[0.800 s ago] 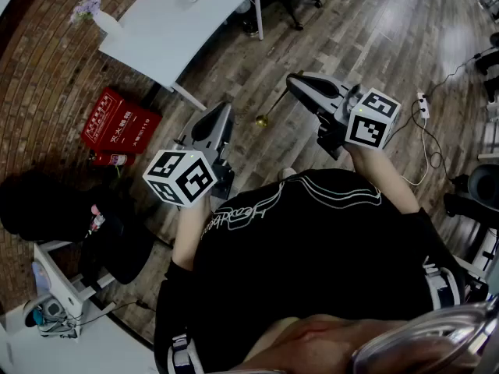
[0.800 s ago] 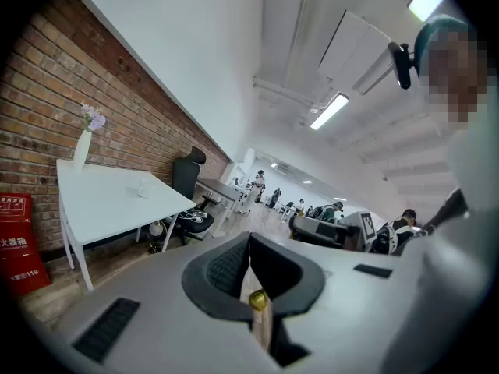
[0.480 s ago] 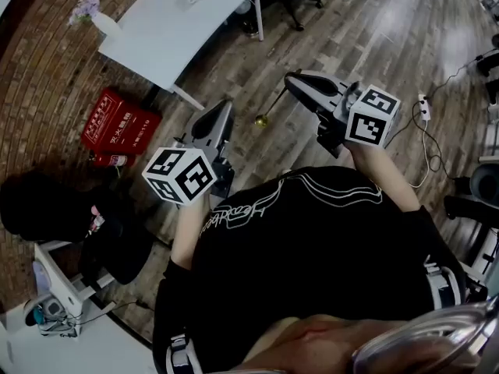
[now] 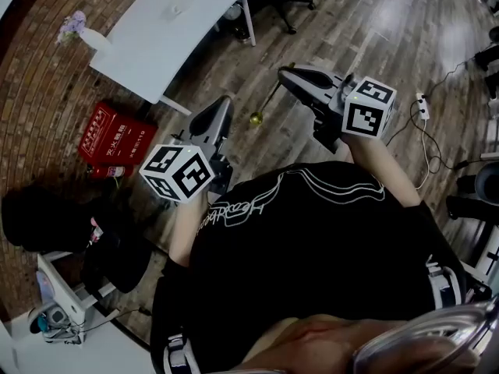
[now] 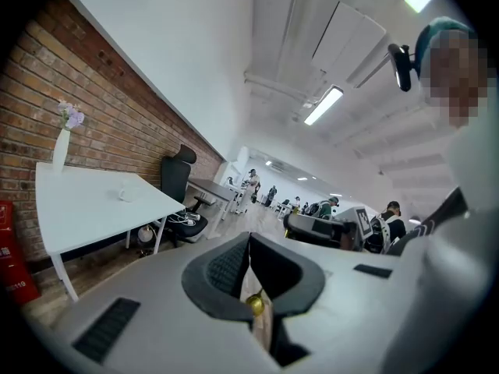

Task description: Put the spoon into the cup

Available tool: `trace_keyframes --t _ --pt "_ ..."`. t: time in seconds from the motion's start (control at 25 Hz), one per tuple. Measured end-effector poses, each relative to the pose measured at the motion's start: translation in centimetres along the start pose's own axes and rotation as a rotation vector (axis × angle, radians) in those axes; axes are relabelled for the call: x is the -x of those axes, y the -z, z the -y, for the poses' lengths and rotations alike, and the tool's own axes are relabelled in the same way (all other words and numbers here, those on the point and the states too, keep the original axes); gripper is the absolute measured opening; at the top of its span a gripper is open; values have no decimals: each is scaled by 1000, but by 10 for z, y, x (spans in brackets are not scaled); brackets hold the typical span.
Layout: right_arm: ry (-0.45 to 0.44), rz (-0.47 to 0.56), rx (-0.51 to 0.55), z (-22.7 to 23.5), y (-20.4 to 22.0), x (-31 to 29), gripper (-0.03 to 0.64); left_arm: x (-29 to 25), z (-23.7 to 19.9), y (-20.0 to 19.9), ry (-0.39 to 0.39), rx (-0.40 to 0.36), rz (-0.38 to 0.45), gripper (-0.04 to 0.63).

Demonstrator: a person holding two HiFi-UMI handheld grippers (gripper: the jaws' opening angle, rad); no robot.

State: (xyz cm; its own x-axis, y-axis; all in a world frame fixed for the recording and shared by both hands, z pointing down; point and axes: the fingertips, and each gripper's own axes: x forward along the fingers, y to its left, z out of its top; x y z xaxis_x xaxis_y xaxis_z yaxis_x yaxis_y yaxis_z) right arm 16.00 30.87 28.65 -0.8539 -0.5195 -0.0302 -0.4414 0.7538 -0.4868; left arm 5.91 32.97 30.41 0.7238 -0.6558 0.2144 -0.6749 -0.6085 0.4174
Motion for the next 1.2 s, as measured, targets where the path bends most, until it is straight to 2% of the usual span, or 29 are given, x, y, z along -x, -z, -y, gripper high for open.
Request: trace_keyframes --t 0.12,0.32,0.52,0.68,0.92,1.2 --pt "-1 8 19 12 -6 9 -3 -17 3 0 -2 -2 12 5" --pt "-17 41 21 31 -13 15 -3 -42 6 4 10 -58 -33 5" --pt "-11 32 -2 52 -7 6 -3 -55 -13 2 -1 -9 -30 5" --pt "-7 25 -16 72 -8 -9 -3 -69 -34 -2 1 3 -39 5" --pt "28 33 -28 115 -23 -49 -3 -96 -84 -25 21 17 -47 5" --pt "70 22 -54 189 -59 -130 -3 -149 -179 -79 37 55 -59 5"
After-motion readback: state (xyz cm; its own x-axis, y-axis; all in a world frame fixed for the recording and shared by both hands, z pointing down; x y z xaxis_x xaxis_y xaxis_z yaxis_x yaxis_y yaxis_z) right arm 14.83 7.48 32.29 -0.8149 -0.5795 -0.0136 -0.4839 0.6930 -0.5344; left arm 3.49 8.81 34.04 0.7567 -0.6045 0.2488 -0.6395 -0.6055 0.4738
